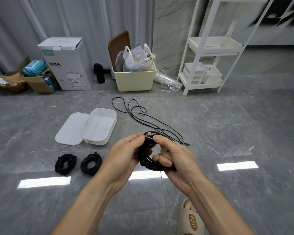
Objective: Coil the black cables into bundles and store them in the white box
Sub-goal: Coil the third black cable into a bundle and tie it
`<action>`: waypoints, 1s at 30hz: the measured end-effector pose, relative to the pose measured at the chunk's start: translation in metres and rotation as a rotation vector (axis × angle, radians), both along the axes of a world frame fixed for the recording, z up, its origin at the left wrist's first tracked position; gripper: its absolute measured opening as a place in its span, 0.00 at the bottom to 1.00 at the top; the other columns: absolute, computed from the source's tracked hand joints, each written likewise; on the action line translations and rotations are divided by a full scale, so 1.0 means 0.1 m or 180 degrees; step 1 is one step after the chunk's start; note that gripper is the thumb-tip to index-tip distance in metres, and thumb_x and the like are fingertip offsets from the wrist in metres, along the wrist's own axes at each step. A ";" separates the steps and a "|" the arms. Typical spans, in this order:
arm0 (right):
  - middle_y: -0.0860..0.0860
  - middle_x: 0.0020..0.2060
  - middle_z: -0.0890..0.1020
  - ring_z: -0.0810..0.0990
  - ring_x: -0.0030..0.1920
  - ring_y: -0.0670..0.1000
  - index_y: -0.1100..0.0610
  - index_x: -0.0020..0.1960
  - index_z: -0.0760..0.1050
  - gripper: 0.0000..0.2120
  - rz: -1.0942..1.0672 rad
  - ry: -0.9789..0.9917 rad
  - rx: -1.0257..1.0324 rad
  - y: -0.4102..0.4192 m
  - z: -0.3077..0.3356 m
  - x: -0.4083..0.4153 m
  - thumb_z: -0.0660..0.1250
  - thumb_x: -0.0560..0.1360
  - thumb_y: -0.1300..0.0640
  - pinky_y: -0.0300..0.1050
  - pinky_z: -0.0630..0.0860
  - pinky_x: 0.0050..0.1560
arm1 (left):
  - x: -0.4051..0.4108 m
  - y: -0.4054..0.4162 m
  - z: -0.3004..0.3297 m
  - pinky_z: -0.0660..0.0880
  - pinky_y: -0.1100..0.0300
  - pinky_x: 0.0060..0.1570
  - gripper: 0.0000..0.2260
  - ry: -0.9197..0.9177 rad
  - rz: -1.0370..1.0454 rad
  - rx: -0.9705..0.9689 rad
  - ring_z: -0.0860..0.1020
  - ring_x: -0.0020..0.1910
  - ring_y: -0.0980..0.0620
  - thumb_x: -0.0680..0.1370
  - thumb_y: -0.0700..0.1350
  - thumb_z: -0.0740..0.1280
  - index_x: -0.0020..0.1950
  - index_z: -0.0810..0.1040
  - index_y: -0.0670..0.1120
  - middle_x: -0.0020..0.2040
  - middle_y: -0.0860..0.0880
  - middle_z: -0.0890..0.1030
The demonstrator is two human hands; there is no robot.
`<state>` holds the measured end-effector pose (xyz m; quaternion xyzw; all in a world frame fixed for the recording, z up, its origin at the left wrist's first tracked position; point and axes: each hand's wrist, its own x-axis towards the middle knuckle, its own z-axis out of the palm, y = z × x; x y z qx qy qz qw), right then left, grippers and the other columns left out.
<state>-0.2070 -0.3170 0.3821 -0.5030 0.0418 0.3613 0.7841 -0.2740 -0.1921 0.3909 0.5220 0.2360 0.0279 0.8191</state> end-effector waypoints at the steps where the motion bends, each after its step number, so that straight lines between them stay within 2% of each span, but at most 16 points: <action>1: 0.46 0.21 0.57 0.58 0.20 0.46 0.55 0.32 0.83 0.11 -0.0045 0.0038 -0.0002 0.00 0.00 0.01 0.72 0.73 0.61 0.39 0.74 0.31 | 0.00 0.00 0.00 0.79 0.59 0.53 0.13 -0.0024 -0.0004 -0.0066 0.82 0.54 0.51 0.83 0.40 0.60 0.61 0.79 0.35 0.57 0.40 0.83; 5: 0.46 0.21 0.57 0.58 0.19 0.45 0.58 0.38 0.86 0.08 -0.0054 0.0077 0.0039 0.00 -0.02 0.01 0.71 0.74 0.61 0.38 0.73 0.30 | 0.00 -0.03 0.02 0.75 0.52 0.60 0.11 -0.0055 -0.0068 0.0133 0.82 0.55 0.50 0.82 0.42 0.62 0.57 0.82 0.40 0.55 0.42 0.84; 7: 0.46 0.21 0.57 0.59 0.20 0.45 0.58 0.43 0.87 0.05 -0.0026 0.0075 0.0074 0.00 -0.04 0.01 0.72 0.74 0.59 0.38 0.74 0.31 | 0.01 -0.05 0.03 0.77 0.52 0.59 0.07 -0.0023 0.0047 0.0191 0.82 0.56 0.49 0.81 0.42 0.64 0.53 0.82 0.43 0.53 0.43 0.85; 10: 0.46 0.22 0.57 0.59 0.21 0.45 0.58 0.45 0.87 0.06 0.0024 0.0078 0.0134 0.02 -0.05 -0.01 0.74 0.71 0.56 0.38 0.75 0.34 | 0.00 -0.05 0.04 0.80 0.55 0.56 0.06 -0.0077 0.0234 0.0277 0.82 0.57 0.47 0.80 0.43 0.66 0.56 0.80 0.46 0.54 0.43 0.84; 12: 0.45 0.21 0.57 0.59 0.21 0.45 0.55 0.38 0.87 0.06 0.0039 0.0091 0.0146 0.03 -0.04 -0.02 0.76 0.68 0.53 0.38 0.76 0.36 | -0.01 -0.04 0.04 0.79 0.62 0.56 0.10 -0.0267 0.0168 0.0785 0.83 0.55 0.54 0.79 0.41 0.68 0.58 0.81 0.51 0.52 0.51 0.86; 14: 0.46 0.22 0.57 0.59 0.21 0.45 0.55 0.34 0.85 0.07 0.0008 0.0189 0.0179 0.04 -0.03 -0.03 0.77 0.63 0.51 0.39 0.77 0.37 | -0.02 -0.03 0.05 0.75 0.70 0.52 0.12 -0.0417 0.0059 0.1465 0.82 0.52 0.60 0.77 0.39 0.70 0.55 0.83 0.54 0.50 0.56 0.86; 17: 0.47 0.22 0.57 0.59 0.21 0.46 0.55 0.28 0.78 0.15 -0.0071 0.0397 0.0240 0.03 0.00 -0.03 0.78 0.61 0.47 0.40 0.77 0.36 | -0.02 -0.01 0.03 0.74 0.73 0.48 0.10 -0.0513 0.0065 0.1976 0.82 0.50 0.62 0.77 0.39 0.72 0.50 0.85 0.55 0.47 0.59 0.86; 20: 0.47 0.22 0.56 0.58 0.20 0.46 0.57 0.32 0.71 0.22 -0.0169 0.0663 0.0332 0.02 0.02 -0.02 0.72 0.70 0.41 0.42 0.77 0.35 | -0.03 0.00 -0.02 0.75 0.72 0.47 0.09 -0.0501 0.0298 0.2312 0.83 0.47 0.62 0.76 0.42 0.73 0.49 0.86 0.56 0.45 0.60 0.86; 22: 0.46 0.22 0.56 0.57 0.21 0.46 0.58 0.35 0.69 0.21 -0.0222 0.0754 0.0389 0.02 0.03 -0.02 0.68 0.76 0.43 0.41 0.75 0.34 | -0.05 -0.02 -0.04 0.76 0.71 0.47 0.09 -0.0531 0.0471 0.2622 0.83 0.45 0.64 0.75 0.43 0.74 0.49 0.85 0.57 0.44 0.62 0.85; 24: 0.46 0.21 0.57 0.57 0.20 0.46 0.59 0.37 0.69 0.18 -0.0258 0.0758 0.0402 0.02 0.04 -0.03 0.67 0.78 0.48 0.40 0.74 0.33 | -0.06 -0.03 -0.06 0.76 0.69 0.49 0.08 -0.0720 0.0680 0.3281 0.83 0.47 0.65 0.74 0.43 0.75 0.50 0.86 0.55 0.46 0.62 0.85; 27: 0.46 0.20 0.59 0.57 0.20 0.45 0.59 0.38 0.69 0.17 -0.0327 0.0766 0.0416 0.02 0.04 -0.02 0.68 0.78 0.49 0.40 0.74 0.31 | -0.06 -0.05 -0.10 0.77 0.66 0.51 0.07 -0.1066 0.0960 0.4298 0.82 0.49 0.61 0.73 0.43 0.74 0.51 0.87 0.47 0.49 0.55 0.86; 30: 0.46 0.20 0.61 0.57 0.20 0.45 0.59 0.38 0.70 0.17 -0.0379 0.0762 0.0413 0.03 0.02 -0.02 0.69 0.76 0.47 0.39 0.75 0.31 | -0.07 -0.07 -0.07 0.76 0.69 0.47 0.10 -0.0841 0.0938 0.4081 0.82 0.48 0.64 0.74 0.46 0.75 0.55 0.84 0.51 0.47 0.60 0.85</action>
